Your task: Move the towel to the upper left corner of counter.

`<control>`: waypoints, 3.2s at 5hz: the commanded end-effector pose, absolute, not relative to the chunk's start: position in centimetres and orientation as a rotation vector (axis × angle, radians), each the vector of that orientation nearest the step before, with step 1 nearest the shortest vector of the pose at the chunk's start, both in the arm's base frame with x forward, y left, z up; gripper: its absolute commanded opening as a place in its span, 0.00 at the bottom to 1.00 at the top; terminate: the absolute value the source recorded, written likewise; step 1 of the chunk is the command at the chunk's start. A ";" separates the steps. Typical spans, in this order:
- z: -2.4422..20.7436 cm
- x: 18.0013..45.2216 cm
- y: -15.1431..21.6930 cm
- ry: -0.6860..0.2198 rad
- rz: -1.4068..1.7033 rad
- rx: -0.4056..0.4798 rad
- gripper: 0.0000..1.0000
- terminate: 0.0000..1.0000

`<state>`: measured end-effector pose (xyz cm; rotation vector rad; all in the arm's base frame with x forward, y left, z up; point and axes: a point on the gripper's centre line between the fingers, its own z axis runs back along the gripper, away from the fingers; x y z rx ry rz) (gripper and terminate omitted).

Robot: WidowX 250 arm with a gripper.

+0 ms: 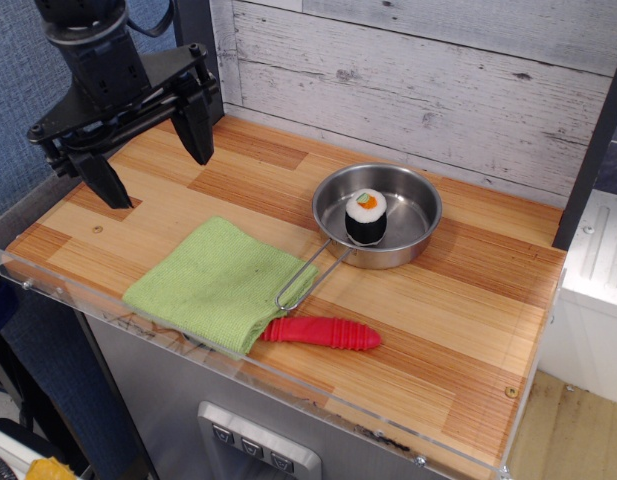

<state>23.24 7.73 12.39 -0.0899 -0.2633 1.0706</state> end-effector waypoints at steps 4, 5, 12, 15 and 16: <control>10.8 21.8 8.1 -0.225 1.106 -0.100 1.00 0.00; 9.7 21.8 8.2 -0.234 1.124 -0.093 1.00 0.00; 2.0 25.9 6.9 -0.154 1.165 -0.044 1.00 0.00; 1.4 28.2 10.0 -0.184 1.271 0.004 1.00 0.00; 1.6 29.5 11.4 -0.191 1.298 0.005 1.00 0.00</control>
